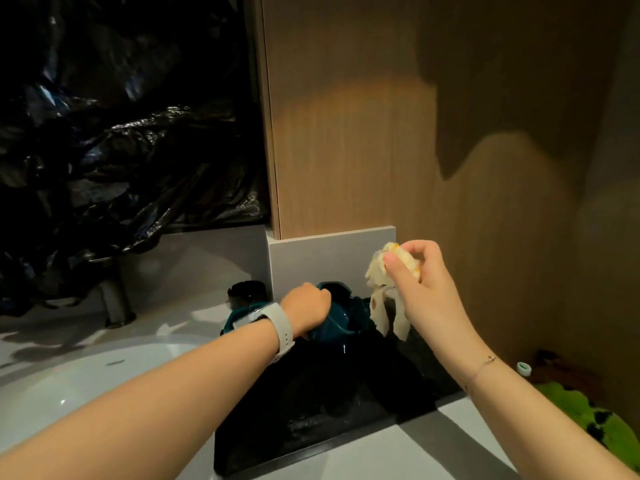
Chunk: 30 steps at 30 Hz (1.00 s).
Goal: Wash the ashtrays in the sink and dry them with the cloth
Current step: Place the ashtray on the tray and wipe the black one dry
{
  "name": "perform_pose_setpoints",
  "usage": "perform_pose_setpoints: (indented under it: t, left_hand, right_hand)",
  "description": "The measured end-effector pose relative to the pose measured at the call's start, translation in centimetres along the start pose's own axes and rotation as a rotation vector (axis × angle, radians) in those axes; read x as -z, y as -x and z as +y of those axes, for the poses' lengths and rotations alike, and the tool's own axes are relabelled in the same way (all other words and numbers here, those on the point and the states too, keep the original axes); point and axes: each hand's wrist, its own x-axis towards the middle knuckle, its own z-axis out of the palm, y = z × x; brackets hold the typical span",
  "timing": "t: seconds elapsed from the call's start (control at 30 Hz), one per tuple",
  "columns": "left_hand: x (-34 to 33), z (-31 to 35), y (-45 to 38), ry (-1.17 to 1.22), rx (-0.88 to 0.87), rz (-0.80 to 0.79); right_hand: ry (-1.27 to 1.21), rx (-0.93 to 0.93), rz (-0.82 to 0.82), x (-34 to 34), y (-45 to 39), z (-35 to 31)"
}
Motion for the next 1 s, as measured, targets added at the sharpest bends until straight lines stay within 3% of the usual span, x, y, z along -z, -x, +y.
perform_pose_setpoints:
  t: [0.1, 0.23, 0.6, 0.77, 0.9, 1.0]
  left_hand:
    - [1.3, 1.3, -0.1, -0.444, -0.116, 0.036]
    - [1.8, 0.5, -1.9, -0.663, -0.156, 0.045]
    - [2.3, -2.3, -2.5, -0.638, -0.217, 0.163]
    - [5.2, -4.4, -2.1, -0.300, -0.235, 0.321]
    - [10.0, -8.0, -3.2, -0.218, -0.043, 0.367]
    - [11.4, -10.8, -4.9, -0.077, 0.143, 0.249]
  right_hand:
    - [-0.036, 0.028, -0.032, -0.1, 1.6, 0.7]
    - [-0.056, 0.041, -0.077, -0.2, 3.2, 1.1]
    - [-0.113, 0.045, -0.141, -1.4, 5.1, 0.7]
    - [-0.112, 0.067, -0.174, -2.3, 4.8, -0.1]
    - [-0.163, 0.079, -0.182, -4.7, 3.6, -1.2]
    - [-0.177, 0.106, -0.199, -7.6, 2.4, -2.0]
